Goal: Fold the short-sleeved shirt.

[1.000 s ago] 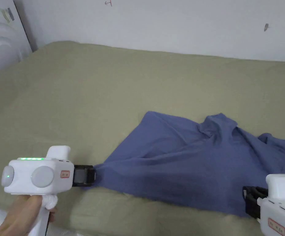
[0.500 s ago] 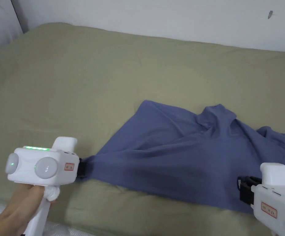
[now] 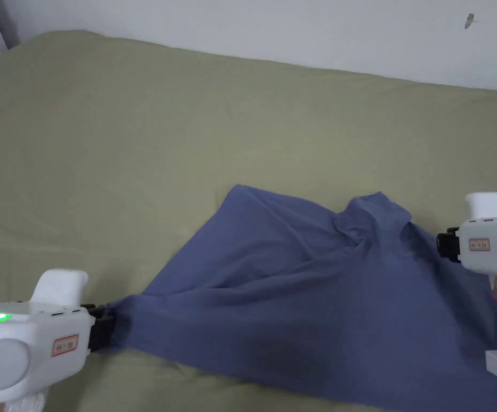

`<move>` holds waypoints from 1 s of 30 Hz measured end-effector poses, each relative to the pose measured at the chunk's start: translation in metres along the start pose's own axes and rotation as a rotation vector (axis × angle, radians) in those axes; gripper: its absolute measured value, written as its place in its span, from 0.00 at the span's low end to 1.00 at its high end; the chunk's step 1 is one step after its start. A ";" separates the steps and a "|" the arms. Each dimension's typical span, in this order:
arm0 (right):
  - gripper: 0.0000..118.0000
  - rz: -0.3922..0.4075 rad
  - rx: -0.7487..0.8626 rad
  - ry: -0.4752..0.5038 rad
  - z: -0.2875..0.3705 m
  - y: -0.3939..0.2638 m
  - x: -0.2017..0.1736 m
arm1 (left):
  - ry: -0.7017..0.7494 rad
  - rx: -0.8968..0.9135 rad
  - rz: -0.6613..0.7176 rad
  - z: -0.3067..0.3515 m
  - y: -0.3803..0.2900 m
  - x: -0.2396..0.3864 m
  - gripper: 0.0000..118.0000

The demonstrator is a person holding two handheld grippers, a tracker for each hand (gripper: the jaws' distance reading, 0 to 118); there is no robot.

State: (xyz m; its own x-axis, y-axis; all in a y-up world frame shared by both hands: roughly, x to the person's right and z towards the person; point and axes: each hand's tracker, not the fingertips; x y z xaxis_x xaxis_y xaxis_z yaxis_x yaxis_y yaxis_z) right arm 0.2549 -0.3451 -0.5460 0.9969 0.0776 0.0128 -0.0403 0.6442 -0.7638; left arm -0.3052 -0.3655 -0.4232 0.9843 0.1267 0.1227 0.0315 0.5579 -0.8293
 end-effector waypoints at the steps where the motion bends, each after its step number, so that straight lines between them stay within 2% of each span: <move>1: 0.71 0.007 -0.015 -0.008 -0.011 0.007 0.002 | -0.002 0.003 0.001 -0.001 0.001 -0.001 0.02; 2: 1.00 0.029 -0.048 -0.017 -0.022 0.012 0.004 | -0.003 0.004 0.003 -0.002 0.002 -0.002 0.02; 3: 0.97 0.042 -0.080 -0.002 -0.033 0.015 0.005 | 0.000 0.009 0.004 -0.003 0.001 0.000 0.02; 4: 0.90 0.038 0.009 0.031 -0.036 0.021 0.004 | 0.000 0.008 0.004 -0.004 0.001 0.001 0.02; 7: 0.88 0.065 -0.090 -0.007 -0.069 0.031 0.000 | 0.006 0.000 0.007 -0.012 0.001 0.002 0.02; 9: 0.80 0.081 -0.159 -0.017 -0.082 0.024 -0.005 | 0.005 -0.011 0.002 -0.017 0.002 0.004 0.02; 11: 0.79 0.093 -0.168 0.016 -0.090 0.022 -0.009 | 0.006 -0.015 0.003 -0.019 0.002 0.005 0.02; 12: 0.77 0.111 -0.166 -0.002 -0.092 0.026 -0.006 | 0.006 -0.016 0.007 -0.020 0.003 0.005 0.02; 13: 0.62 0.131 -0.166 0.000 -0.089 0.028 -0.007 | 0.005 -0.016 0.009 -0.019 0.003 0.005 0.02; 14: 0.42 0.151 -0.169 0.018 -0.085 0.030 -0.007 | 0.004 -0.018 0.006 -0.020 0.004 0.005 0.02; 15: 0.42 0.160 -0.157 0.053 -0.078 0.031 -0.011 | 0.007 -0.019 0.005 -0.019 0.003 0.006 0.02; 16: 0.31 0.166 -0.140 0.074 -0.070 0.034 -0.016 | 0.007 -0.020 0.004 -0.019 0.003 0.006 0.02; 17: 0.04 0.208 -0.116 0.023 -0.065 0.033 -0.025 | 0.009 -0.021 0.005 -0.018 0.003 0.006 0.02; 18: 0.00 0.278 -0.096 -0.038 -0.056 0.029 -0.032 | 0.012 -0.022 0.009 -0.018 0.004 0.007 0.02; 20: 0.00 0.238 -0.116 0.043 -0.044 0.027 -0.032 | 0.016 -0.023 0.015 -0.013 0.004 0.009 0.02; 22: 0.00 0.247 -0.019 -0.007 -0.018 0.028 -0.031 | 0.026 -0.014 0.006 -0.005 0.007 0.009 0.02; 25: 0.00 0.137 0.049 0.030 0.032 0.032 -0.015 | 0.026 0.026 0.026 0.014 0.014 0.009 0.02; 30: 0.00 0.146 0.178 0.005 0.131 0.030 -0.001 | 0.020 0.137 0.016 0.056 0.040 0.026 0.02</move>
State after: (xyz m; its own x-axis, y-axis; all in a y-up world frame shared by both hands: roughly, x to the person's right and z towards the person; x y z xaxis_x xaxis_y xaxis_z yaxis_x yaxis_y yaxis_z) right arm 0.2444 -0.2262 -0.4850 0.9800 0.1763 -0.0928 -0.1948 0.7505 -0.6316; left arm -0.2881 -0.2936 -0.4227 0.9878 0.1210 0.0982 -0.0068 0.6627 -0.7488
